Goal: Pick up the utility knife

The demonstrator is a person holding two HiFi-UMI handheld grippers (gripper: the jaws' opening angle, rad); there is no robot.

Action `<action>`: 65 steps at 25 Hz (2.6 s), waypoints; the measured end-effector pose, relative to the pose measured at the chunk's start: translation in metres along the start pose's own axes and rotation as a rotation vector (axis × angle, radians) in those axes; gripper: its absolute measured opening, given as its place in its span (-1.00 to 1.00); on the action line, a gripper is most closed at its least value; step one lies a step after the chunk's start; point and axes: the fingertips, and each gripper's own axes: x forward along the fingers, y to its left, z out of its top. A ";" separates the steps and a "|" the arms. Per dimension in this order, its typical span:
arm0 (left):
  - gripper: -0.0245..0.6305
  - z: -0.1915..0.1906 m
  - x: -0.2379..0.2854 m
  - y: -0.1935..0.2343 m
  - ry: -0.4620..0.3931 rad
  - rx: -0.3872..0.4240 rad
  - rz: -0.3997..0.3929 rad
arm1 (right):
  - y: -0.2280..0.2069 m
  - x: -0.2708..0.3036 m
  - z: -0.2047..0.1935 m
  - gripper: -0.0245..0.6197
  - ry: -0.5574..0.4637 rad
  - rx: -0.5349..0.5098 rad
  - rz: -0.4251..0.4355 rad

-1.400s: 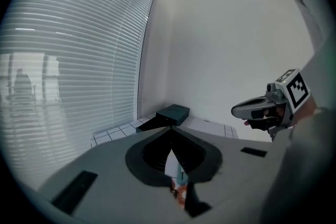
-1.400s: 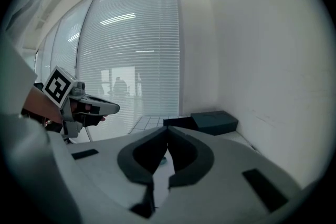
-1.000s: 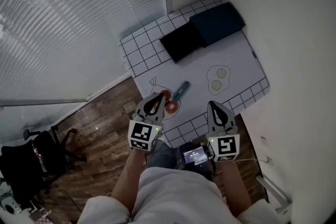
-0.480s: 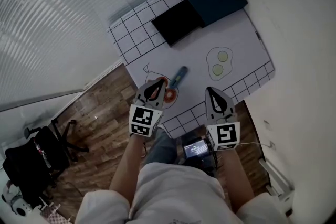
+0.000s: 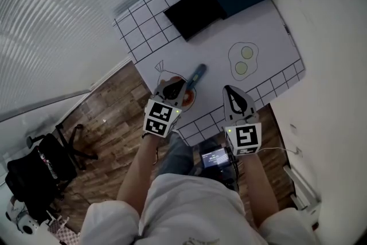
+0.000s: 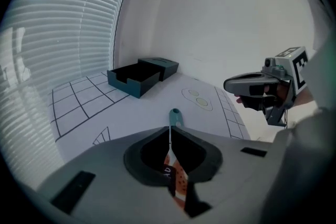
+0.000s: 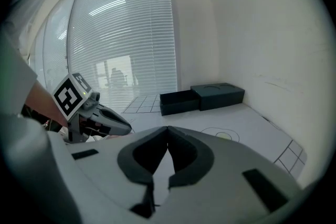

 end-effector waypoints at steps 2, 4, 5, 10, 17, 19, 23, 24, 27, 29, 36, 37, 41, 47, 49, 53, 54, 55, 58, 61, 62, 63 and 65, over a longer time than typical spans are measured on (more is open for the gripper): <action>-0.90 -0.002 0.004 -0.002 0.018 -0.006 -0.026 | -0.001 0.003 -0.001 -0.90 0.004 0.001 -0.002; -0.90 -0.004 0.007 -0.002 0.030 -0.017 -0.040 | -0.002 0.006 -0.004 -0.90 0.009 0.000 -0.004; -0.90 -0.004 0.008 -0.002 0.037 -0.023 -0.047 | -0.002 0.007 -0.005 -0.90 0.011 0.001 -0.004; -0.87 -0.006 0.015 -0.005 0.075 -0.054 -0.097 | 0.000 0.008 -0.008 -0.90 0.018 0.006 -0.002; -0.56 -0.017 0.024 -0.008 0.136 -0.120 -0.135 | 0.002 0.006 -0.014 -0.90 0.029 0.015 -0.001; -0.54 -0.020 0.026 -0.008 0.153 -0.144 -0.141 | 0.001 0.005 -0.016 -0.90 0.033 0.018 -0.003; -0.53 -0.022 0.027 -0.008 0.169 -0.192 -0.159 | 0.001 0.004 -0.018 -0.90 0.039 0.015 -0.004; -0.51 -0.022 0.028 -0.009 0.175 -0.186 -0.158 | 0.001 0.004 -0.018 -0.90 0.039 0.015 -0.002; -0.48 -0.022 0.029 -0.012 0.195 -0.153 -0.143 | 0.002 0.004 -0.017 -0.90 0.039 0.019 0.000; -0.47 -0.023 0.030 -0.013 0.221 -0.142 -0.137 | 0.003 0.004 -0.017 -0.90 0.039 0.015 0.003; -0.59 -0.032 0.037 -0.034 0.375 0.078 -0.129 | 0.005 0.002 -0.022 -0.90 0.051 0.010 0.010; -0.70 -0.033 0.038 -0.037 0.384 0.122 -0.127 | 0.005 0.002 -0.023 -0.90 0.053 0.011 0.010; -0.70 -0.034 0.038 -0.040 0.371 0.185 -0.110 | 0.003 -0.001 -0.023 -0.90 0.052 0.010 0.009; -0.70 -0.029 0.035 -0.039 0.350 0.149 -0.104 | -0.003 -0.004 -0.023 -0.90 0.046 0.017 0.001; -0.70 -0.027 0.033 -0.039 0.332 0.141 -0.100 | -0.005 -0.005 -0.020 -0.90 0.040 0.027 -0.002; -0.70 -0.021 0.026 -0.039 0.282 0.089 -0.119 | -0.012 -0.007 -0.016 -0.90 0.020 0.030 -0.022; -0.70 -0.019 0.023 -0.038 0.265 0.083 -0.115 | -0.013 -0.007 -0.016 -0.90 0.016 0.030 -0.024; -0.70 -0.016 0.020 -0.037 0.249 0.086 -0.105 | -0.014 -0.007 -0.015 -0.90 0.013 0.029 -0.024; -0.70 -0.004 0.009 -0.031 0.188 0.110 -0.065 | -0.016 -0.009 -0.010 -0.90 0.006 0.029 -0.024; -0.70 0.013 -0.004 -0.030 0.117 0.106 -0.039 | -0.015 -0.013 -0.004 -0.90 -0.004 0.030 -0.020; -0.70 0.018 -0.008 -0.029 0.098 0.096 -0.035 | -0.015 -0.014 -0.002 -0.90 -0.008 0.031 -0.018; -0.70 0.023 -0.012 -0.028 0.082 0.085 -0.032 | -0.015 -0.015 0.000 -0.90 -0.011 0.030 -0.017; -0.70 0.029 -0.019 -0.026 0.062 0.068 -0.023 | -0.014 -0.016 0.005 -0.90 -0.019 0.026 -0.017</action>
